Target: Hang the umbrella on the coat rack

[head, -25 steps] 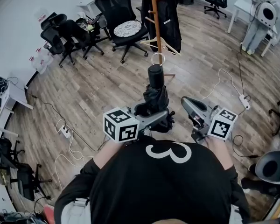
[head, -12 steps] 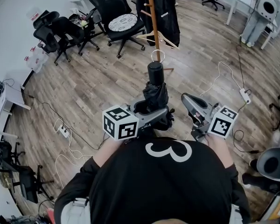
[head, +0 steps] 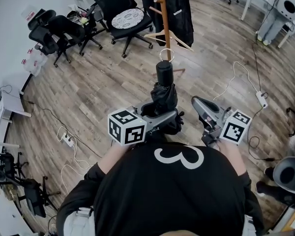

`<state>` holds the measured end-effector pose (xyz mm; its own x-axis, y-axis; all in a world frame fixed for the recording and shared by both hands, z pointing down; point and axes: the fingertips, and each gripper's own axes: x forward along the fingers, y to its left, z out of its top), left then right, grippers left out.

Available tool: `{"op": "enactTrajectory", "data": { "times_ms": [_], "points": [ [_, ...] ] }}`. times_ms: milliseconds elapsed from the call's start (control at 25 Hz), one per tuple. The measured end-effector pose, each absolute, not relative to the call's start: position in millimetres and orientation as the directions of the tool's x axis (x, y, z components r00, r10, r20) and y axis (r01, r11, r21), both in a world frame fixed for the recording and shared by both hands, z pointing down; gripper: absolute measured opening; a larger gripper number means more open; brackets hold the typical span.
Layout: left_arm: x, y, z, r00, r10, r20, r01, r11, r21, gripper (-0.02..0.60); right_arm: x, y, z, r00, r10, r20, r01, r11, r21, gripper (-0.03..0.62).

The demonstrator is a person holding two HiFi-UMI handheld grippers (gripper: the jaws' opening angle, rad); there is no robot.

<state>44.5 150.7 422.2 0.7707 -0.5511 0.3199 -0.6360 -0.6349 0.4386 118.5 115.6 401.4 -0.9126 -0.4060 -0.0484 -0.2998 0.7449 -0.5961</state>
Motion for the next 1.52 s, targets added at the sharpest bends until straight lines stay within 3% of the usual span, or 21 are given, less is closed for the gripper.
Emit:
{"op": "enactTrajectory", "data": {
  "times_ms": [880,1520],
  "points": [
    [-50.7,-57.6,420.7,0.827,-0.429,0.363,-0.560,-0.686,0.464,0.267,32.0,-88.6,386.6,-0.847,-0.530,-0.033,-0.399,0.675,-0.620,0.028],
    [-100.0,-140.1,436.4,0.845,-0.383,0.373,-0.528,-0.707,0.470,0.267,-15.1,-163.4,398.0,-0.817,-0.576,-0.021,-0.441,0.648,-0.620,0.028]
  ]
}}
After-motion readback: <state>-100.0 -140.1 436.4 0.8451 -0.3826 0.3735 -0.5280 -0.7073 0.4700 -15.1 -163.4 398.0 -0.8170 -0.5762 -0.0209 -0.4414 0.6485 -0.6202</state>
